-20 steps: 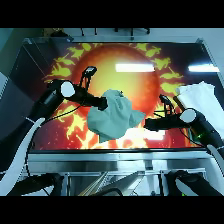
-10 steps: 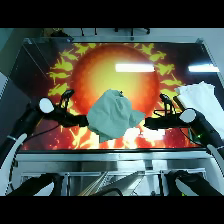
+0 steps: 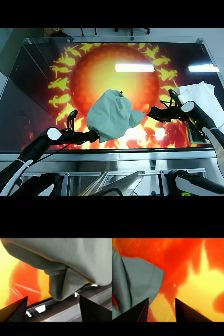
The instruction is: Fold the shirts.
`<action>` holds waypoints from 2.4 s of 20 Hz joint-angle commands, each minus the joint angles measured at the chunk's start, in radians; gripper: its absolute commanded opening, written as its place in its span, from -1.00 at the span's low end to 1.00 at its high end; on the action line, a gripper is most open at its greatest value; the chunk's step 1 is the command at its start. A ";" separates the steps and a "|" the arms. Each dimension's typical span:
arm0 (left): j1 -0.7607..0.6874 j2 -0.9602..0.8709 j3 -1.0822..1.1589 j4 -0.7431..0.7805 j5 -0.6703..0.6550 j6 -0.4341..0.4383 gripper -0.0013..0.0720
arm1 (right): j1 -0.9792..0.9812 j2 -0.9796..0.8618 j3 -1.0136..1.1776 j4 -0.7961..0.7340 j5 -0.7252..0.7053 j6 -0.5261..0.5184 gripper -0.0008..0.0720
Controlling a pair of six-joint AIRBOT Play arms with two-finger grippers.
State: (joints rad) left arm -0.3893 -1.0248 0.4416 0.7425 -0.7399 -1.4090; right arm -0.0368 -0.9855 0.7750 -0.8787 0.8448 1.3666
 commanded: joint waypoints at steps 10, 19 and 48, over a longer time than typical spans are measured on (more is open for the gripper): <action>-0.141 -0.324 0.230 -0.027 0.037 0.010 -0.93 | 0.035 -0.208 0.011 0.486 -0.022 -0.438 -0.94; 0.314 -0.004 1.017 -0.021 -0.552 0.030 -0.94 | -0.192 0.117 0.734 0.690 0.192 -0.500 -0.94; 0.520 -0.721 1.054 0.045 -0.540 0.214 0.93 | -0.062 -0.384 0.464 0.483 -0.027 -0.533 -0.10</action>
State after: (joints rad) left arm 0.0841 -1.6543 1.3716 0.7849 -1.1221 -1.1694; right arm -0.0906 -1.3552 1.2316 -0.3958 0.8135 0.8528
